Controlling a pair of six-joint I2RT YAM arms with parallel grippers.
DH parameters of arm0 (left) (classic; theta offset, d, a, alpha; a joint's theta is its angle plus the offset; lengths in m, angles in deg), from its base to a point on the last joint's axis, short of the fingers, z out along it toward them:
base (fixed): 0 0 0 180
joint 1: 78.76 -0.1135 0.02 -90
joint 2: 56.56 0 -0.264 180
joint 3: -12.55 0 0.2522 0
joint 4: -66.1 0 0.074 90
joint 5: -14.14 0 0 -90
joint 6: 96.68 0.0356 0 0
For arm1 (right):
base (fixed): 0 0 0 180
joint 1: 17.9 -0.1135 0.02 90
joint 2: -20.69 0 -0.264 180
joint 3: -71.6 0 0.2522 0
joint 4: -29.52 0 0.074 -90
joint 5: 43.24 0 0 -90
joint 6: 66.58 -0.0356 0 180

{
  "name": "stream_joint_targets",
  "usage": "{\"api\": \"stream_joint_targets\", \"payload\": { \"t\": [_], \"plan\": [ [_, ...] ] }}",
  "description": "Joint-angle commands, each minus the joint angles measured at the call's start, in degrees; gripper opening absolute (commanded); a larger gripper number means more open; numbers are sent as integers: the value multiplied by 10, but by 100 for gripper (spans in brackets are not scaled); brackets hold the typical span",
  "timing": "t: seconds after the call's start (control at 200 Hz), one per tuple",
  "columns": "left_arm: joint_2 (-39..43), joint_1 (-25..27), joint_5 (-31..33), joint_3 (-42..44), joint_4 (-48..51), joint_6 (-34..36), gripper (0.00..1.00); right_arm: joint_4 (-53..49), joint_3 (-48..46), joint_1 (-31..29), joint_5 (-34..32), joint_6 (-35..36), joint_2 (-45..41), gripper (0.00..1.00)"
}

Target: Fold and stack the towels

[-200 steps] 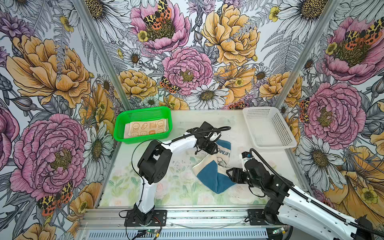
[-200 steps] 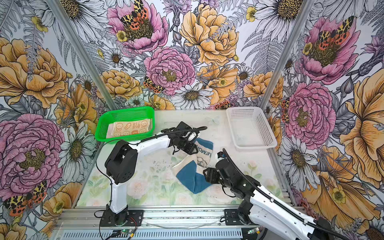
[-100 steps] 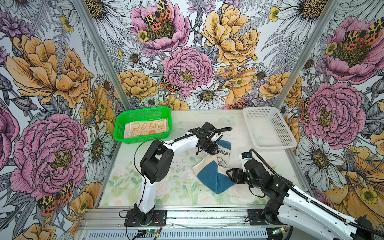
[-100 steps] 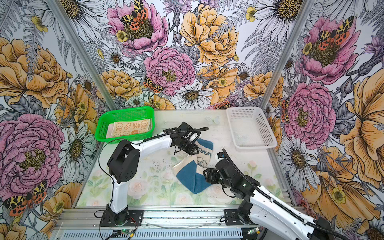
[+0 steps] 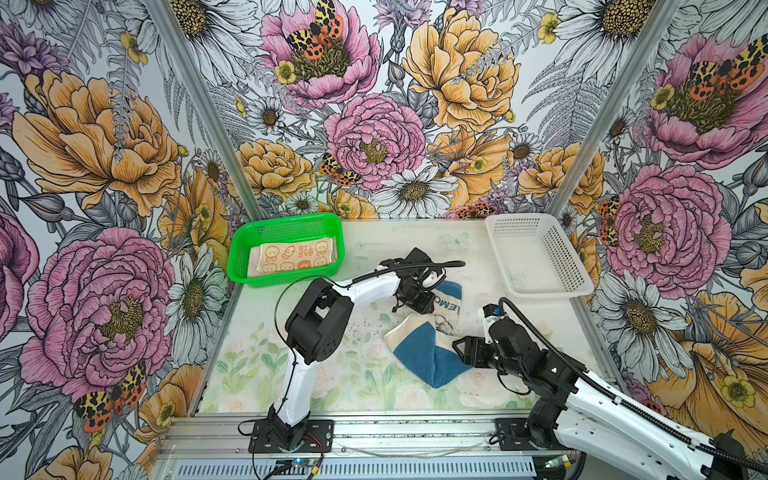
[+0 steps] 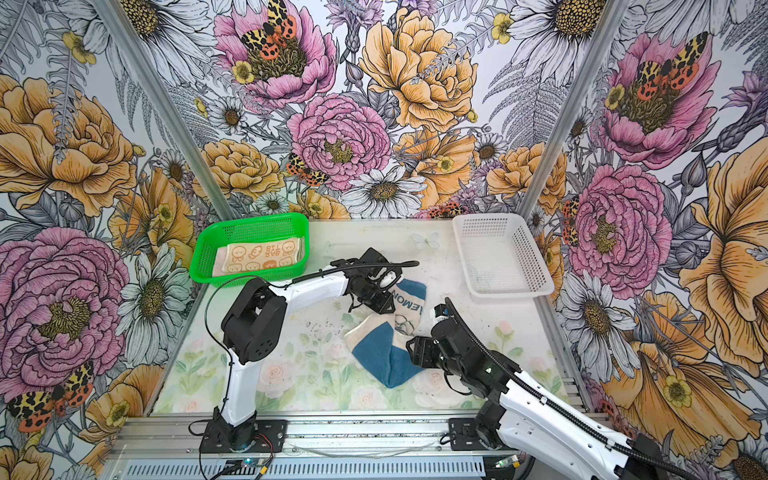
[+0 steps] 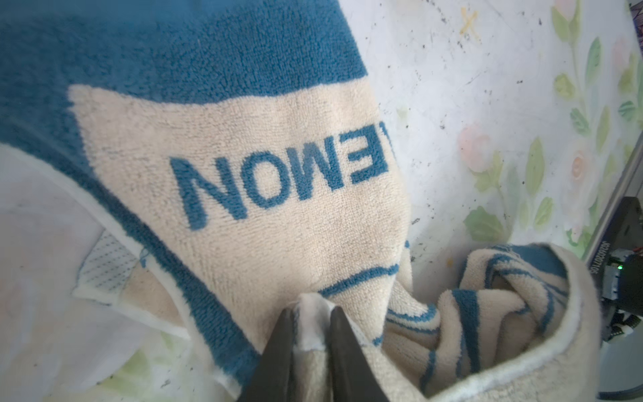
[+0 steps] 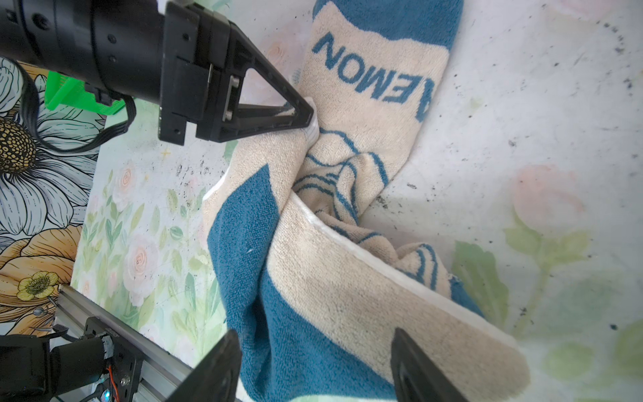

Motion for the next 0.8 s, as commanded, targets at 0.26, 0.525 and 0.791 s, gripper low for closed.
{"api": "stream_joint_targets", "payload": {
  "t": [0.26, 0.525, 0.791],
  "plan": [
    [126, -10, 5, 12, 3, 25, 0, -6, 5, 11, 1, 12, 1, 70],
    [318, 4, 70, 107, 4, -52, 0, -10, 38, 35, 22, 49, 2, 71],
    [613, 3, 261, 365, 44, -246, 0, -7, 73, 40, 51, 98, 30, 71]
  ]
}}
